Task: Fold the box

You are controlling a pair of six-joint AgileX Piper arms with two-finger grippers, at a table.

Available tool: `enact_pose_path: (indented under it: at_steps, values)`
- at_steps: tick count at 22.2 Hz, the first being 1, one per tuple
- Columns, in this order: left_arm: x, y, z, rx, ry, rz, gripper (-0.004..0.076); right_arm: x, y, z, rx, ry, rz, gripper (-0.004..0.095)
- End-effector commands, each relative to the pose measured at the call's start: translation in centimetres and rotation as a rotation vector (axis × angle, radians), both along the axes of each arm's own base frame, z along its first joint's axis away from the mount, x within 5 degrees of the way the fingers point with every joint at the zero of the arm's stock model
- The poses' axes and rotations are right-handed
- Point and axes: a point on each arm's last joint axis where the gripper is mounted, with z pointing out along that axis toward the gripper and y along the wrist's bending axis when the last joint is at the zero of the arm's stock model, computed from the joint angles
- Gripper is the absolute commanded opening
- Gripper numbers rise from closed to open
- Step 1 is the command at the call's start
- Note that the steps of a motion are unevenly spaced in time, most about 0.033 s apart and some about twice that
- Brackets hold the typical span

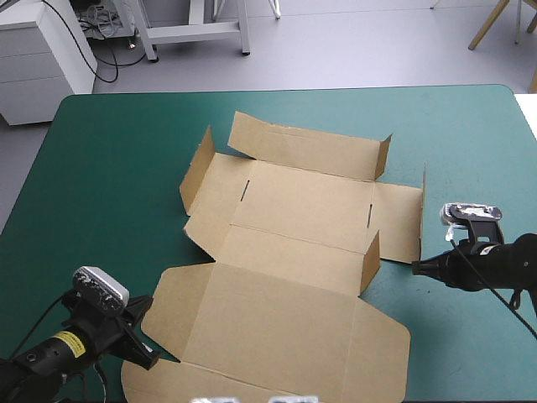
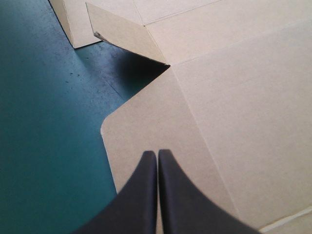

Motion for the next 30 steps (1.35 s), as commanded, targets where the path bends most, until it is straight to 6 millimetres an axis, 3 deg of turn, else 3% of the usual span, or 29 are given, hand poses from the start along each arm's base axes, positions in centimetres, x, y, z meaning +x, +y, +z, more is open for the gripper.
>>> enact_pose_path:
  at_steps: [1, 19, 25, 30]
  values:
    - [0.6, -0.3, 1.2, -0.054, -0.072, 0.012, -0.001, 0.4, 0.1, 1.2, 0.009, -0.069, -0.008, -0.0019]
    - [0.6, -0.3, 1.2, -0.08, -0.069, 0.025, -0.001, 0.2, 0.3, 1.8, 0.024, -0.051, 0.013, -0.0019]
    - [0.6, -0.3, 1.2, -0.08, -0.069, 0.025, -0.001, -1.6, 1.0, 7.7, 0.037, -0.108, 0.085, -0.0017]
    - [0.6, -0.3, 1.2, -0.08, -0.069, 0.025, -0.001, -4.1, 3.1, 9.5, 0.121, -0.193, 0.127, -0.0017]
